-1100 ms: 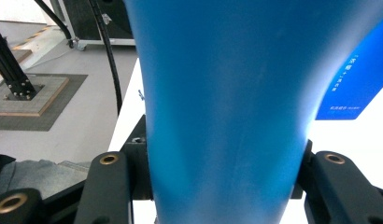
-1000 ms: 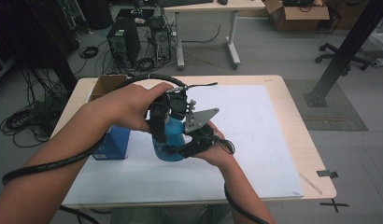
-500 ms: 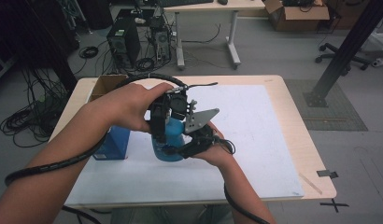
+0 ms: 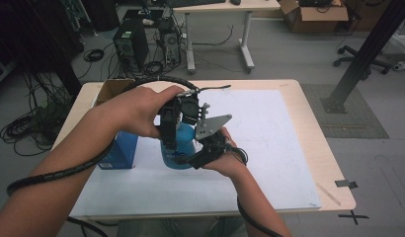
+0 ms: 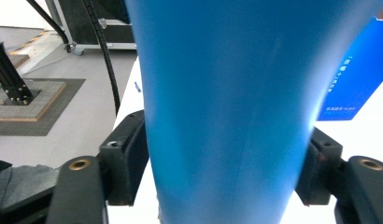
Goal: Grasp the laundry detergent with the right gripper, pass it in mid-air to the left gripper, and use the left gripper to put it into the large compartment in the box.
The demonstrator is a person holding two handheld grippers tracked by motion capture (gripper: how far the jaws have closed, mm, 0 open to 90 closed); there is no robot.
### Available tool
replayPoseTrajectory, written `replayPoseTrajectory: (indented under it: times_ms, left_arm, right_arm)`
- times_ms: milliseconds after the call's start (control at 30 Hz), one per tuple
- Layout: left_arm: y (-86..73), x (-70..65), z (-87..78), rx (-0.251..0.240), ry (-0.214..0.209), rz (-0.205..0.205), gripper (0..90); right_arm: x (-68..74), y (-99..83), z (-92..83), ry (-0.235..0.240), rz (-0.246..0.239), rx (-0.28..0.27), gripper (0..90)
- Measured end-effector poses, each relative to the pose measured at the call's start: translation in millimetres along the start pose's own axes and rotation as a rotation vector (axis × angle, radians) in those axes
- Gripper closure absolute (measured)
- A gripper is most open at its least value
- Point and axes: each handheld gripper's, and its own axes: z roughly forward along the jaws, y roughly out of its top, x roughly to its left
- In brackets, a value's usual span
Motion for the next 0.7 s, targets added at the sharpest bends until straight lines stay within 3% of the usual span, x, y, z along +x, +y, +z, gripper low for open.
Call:
replayPoseTrajectory:
  times_ms: [67, 167, 267, 433, 567, 700]
  left_arm:
    - [-0.2, 0.3, -0.1, 0.003, 0.000, -0.002, 38.1]
    - [-0.8, 1.3, -0.6, 0.006, -0.001, -0.017, 38.0]
    - [-1.1, 2.9, -1.2, 0.006, -0.002, -0.025, 38.0]
    - [-2.1, 6.9, -3.1, -0.001, -0.015, -0.078, 38.0]
    - [-5.0, 11.1, -4.7, -0.001, -0.016, -0.140, 37.9]
    - [-6.8, 15.5, -7.0, 0.007, -0.016, -0.142, 37.9]
  right_arm:
    - [0.0, -0.3, -0.5, -0.002, 0.001, -0.003, 27.8]
    - [0.3, -0.2, -4.7, -0.021, 0.019, 0.008, 18.0]
    - [1.3, 0.3, -7.3, -0.025, 0.014, 0.024, 17.5]
    - [2.2, 0.8, -16.5, -0.023, 0.005, 0.051, 11.6]
    - [3.9, 2.8, -28.0, -0.029, -0.003, 0.099, 9.8]
    - [5.9, 5.1, -38.3, -0.052, 0.011, 0.163, 6.7]
